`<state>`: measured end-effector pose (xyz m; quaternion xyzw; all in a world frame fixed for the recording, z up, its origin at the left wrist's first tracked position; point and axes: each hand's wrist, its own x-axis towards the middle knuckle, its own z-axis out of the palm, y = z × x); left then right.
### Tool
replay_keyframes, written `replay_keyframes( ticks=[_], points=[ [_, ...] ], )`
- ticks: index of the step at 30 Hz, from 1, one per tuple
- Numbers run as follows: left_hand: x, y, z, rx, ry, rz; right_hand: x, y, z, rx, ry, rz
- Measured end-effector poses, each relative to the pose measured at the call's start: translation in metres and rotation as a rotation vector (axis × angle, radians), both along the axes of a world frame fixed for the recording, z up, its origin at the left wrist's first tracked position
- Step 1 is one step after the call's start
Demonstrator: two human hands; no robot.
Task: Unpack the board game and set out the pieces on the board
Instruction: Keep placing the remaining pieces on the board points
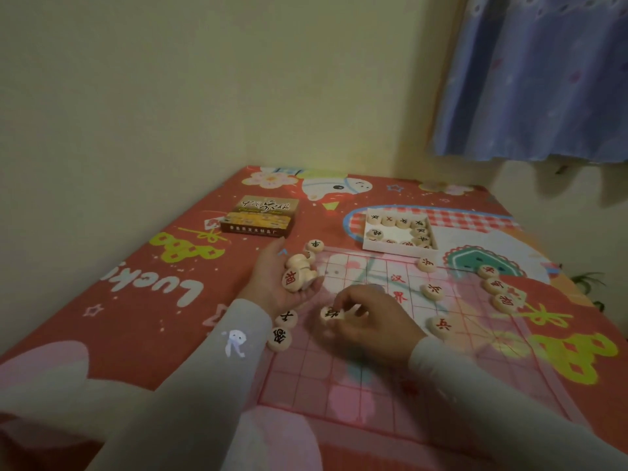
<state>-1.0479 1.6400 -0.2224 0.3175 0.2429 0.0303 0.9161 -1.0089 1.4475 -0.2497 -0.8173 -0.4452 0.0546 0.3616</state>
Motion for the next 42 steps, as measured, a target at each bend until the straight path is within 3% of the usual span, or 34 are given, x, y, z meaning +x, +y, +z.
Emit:
replay_keyframes(
  ticks=[14, 17, 23, 30, 35, 42],
  points=[
    [-0.035, -0.045, -0.001, 0.057, 0.026, 0.004, -0.064, -0.031, -0.016, -0.156, -0.227, 0.140],
    [-0.042, -0.047, -0.002, 0.068, 0.016, -0.002, -0.062, -0.033, -0.012, -0.077, -0.169, 0.096],
    [-0.044, -0.063, -0.001, 0.137, 0.086, -0.013, -0.054, -0.032, 0.012, 0.281, -0.114, -0.114],
    [-0.039, -0.080, -0.001, 0.158, 0.120, -0.062, -0.053, -0.021, 0.026, 0.051, -0.254, 0.054],
    [-0.042, -0.080, 0.001, 0.245, 0.121, -0.124, -0.054, -0.019, 0.022, 0.117, -0.228, 0.017],
    [-0.037, -0.077, 0.003, 0.178, 0.188, -0.038, -0.038, -0.039, 0.015, 0.229, -0.115, -0.180]
  ],
)
